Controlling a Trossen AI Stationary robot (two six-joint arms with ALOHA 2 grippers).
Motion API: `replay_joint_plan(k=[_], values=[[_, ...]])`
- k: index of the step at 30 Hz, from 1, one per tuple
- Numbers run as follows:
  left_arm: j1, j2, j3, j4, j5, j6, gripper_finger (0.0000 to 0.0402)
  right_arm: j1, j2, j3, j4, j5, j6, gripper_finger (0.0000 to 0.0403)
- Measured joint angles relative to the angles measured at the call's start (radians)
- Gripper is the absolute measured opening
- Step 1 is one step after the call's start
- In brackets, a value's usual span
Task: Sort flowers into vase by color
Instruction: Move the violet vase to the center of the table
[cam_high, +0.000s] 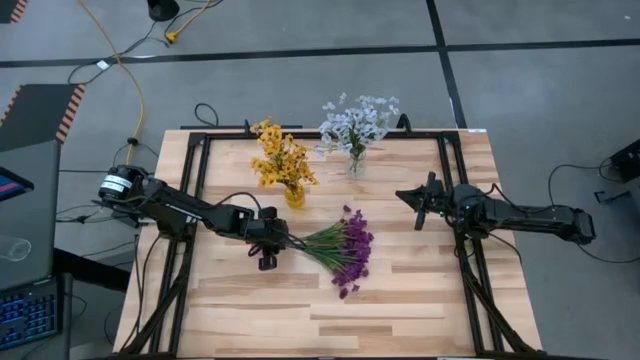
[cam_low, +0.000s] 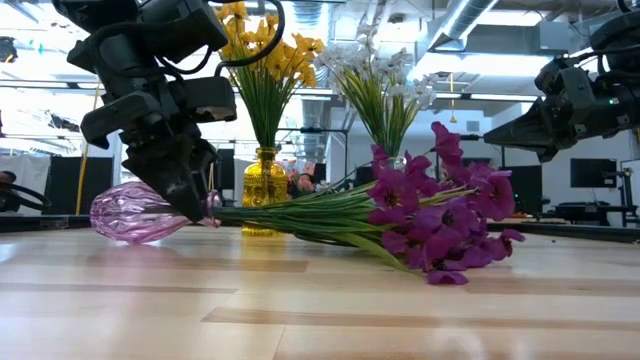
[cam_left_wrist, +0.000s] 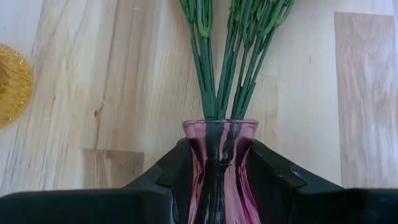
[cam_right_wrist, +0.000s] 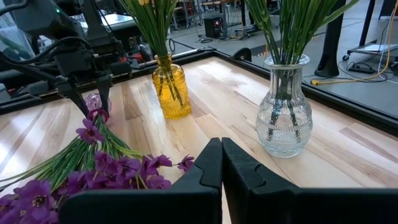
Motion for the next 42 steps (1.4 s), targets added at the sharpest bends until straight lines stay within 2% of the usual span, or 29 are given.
replay_joint_plan(k=[18,23,30,33,36,42], values=[[0.000,0.000,0.000,-0.002,0.000,0.001,0.0118,0.015,0.000,0.000,0.169,-0.013,-0.009,0.0036],[0.000,0.000,0.000,-0.003,0.000,0.001,0.0118,0.028,0.000,0.006,0.179,-0.029,0.094,0.0086],[0.000,0.000,0.000,-0.003,0.000,0.001,0.0119,0.054,0.001,0.033,0.180,-0.056,0.136,0.0214],[0.000,0.000,0.000,-0.003,0.000,0.001,0.0119,0.080,0.028,0.036,0.181,-0.056,0.152,0.0253],[0.000,0.000,0.000,-0.003,0.000,0.002,0.0119,0.116,0.087,0.036,0.181,-0.056,0.180,0.0267],[0.000,0.000,0.000,-0.003,0.000,0.009,0.0119,0.190,0.253,0.037,0.212,-0.055,0.183,0.0269]])
